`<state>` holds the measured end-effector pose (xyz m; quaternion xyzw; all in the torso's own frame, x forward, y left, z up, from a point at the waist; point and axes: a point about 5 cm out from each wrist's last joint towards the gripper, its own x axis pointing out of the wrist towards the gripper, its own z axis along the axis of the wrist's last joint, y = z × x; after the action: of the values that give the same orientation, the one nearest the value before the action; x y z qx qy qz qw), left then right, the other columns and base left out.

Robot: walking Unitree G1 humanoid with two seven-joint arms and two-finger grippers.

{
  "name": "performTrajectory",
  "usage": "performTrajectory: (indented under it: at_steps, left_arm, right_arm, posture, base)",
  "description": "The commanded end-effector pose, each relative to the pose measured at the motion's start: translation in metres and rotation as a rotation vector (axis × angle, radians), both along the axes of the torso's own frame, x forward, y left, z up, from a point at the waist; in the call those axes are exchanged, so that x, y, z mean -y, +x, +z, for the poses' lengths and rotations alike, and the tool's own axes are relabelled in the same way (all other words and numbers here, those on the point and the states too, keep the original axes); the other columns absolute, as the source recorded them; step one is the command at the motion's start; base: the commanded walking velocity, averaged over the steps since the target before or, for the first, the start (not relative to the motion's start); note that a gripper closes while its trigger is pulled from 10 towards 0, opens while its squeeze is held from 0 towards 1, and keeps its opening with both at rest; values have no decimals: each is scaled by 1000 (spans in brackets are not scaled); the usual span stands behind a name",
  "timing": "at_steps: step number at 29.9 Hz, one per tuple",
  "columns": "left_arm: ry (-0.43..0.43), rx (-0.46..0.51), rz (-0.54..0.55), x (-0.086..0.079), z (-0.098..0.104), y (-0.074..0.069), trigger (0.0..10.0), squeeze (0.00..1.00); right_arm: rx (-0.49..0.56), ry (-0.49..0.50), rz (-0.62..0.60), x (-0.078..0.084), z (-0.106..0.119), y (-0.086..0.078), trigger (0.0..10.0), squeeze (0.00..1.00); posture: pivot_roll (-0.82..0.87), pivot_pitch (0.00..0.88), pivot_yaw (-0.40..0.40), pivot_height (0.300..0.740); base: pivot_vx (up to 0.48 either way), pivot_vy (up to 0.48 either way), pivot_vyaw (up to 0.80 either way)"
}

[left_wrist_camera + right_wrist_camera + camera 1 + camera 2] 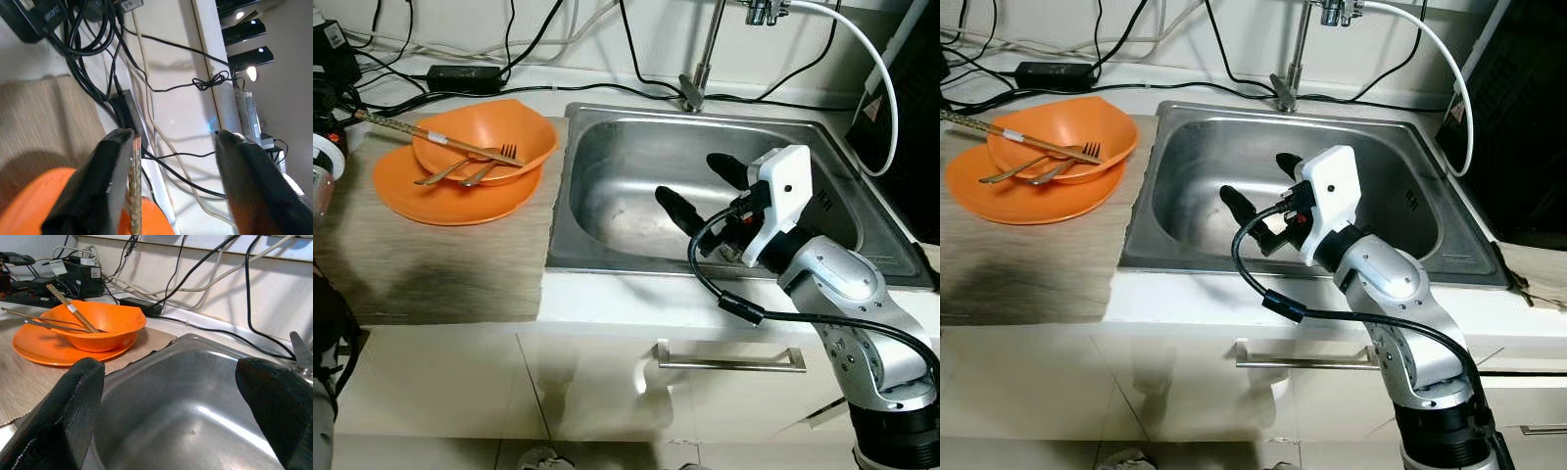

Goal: Kitchen organization

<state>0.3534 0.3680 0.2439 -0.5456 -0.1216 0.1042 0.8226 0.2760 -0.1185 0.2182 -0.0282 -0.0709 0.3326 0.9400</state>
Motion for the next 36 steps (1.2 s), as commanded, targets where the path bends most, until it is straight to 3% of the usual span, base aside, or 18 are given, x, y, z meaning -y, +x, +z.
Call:
performTrajectory:
  at_steps: [1, 4, 9, 13, 24, 36]
  left_arm:
    - [-29, 0, -9, 4, 2, 3, 10000, 1000]
    - [-58, 4, -7, 3, 1, 2, 10000, 1000]
    - [-202, -4, -10, 4, -8, 1, 10000, 1000]
    - [-232, 11, -44, 6, -7, 2, 10000, 1000]
    - [-153, -73, -116, 15, -13, 5, 10000, 1000]
    - [-76, -88, -128, 23, -13, 10, 10000, 1000]
  right_arm:
    - [3, 5, -23, 4, -1, 0, 10000, 0]
    - [4, 5, -23, 4, -1, 0, 10000, 0]
    - [4, 5, -19, 4, -1, 0, 10000, 0]
    - [0, 4, -15, 5, -1, -1, 10000, 0]
    - [-13, -7, 0, 6, -3, -7, 10000, 0]
    - [-33, -9, 14, 5, -4, -18, 10000, 0]
  posture:
    - [-55, 7, -11, 740]
    - [-56, 7, -13, 740]
    - [-58, 13, -16, 740]
    - [-62, 18, -21, 740]
    - [-81, 44, -27, 740]
    - [-113, 89, -36, 740]
  base:
    - [0, 0, 0]
    - [0, 0, 0]
    - [0, 0, 0]
    - [0, 0, 0]
    - [0, 0, 0]
    - [0, 0, 0]
